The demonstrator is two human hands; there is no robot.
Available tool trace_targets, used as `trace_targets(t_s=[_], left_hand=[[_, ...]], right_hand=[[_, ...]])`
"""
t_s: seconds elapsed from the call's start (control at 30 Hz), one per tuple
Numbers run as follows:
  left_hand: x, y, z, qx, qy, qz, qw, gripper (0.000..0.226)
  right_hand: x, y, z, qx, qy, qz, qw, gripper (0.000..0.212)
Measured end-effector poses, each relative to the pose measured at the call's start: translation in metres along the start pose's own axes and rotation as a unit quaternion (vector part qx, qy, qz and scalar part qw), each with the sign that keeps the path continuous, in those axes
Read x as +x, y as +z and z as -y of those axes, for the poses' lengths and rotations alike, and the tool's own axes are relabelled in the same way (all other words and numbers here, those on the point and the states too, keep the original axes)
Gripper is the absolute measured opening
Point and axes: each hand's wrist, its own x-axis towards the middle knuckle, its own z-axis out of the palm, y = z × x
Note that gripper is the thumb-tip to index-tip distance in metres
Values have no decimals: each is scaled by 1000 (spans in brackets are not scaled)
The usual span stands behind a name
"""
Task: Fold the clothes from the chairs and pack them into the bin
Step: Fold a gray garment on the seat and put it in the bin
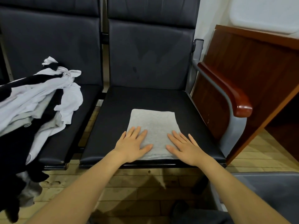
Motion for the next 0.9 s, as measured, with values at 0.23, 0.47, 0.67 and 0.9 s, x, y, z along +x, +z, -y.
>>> trace_targets(t_s=[0.23,0.47,0.67,0.9], left_hand=[[-8,-11,1,-61,-26,-164,984,47],[10,-8,8,-93,-141,-179,969,43],[16,-10,6,-214,-91,-145,962,40],[-10,-23,-5,-313,-29,-224,923,37]], right_hand=[[-2,-12,11,71,9,-147,986,36],[27,2,6,110,121,-176,971,48],[36,1,23,210,90,-164,960,46],[14,-22,29,264,32,-258,929,39]])
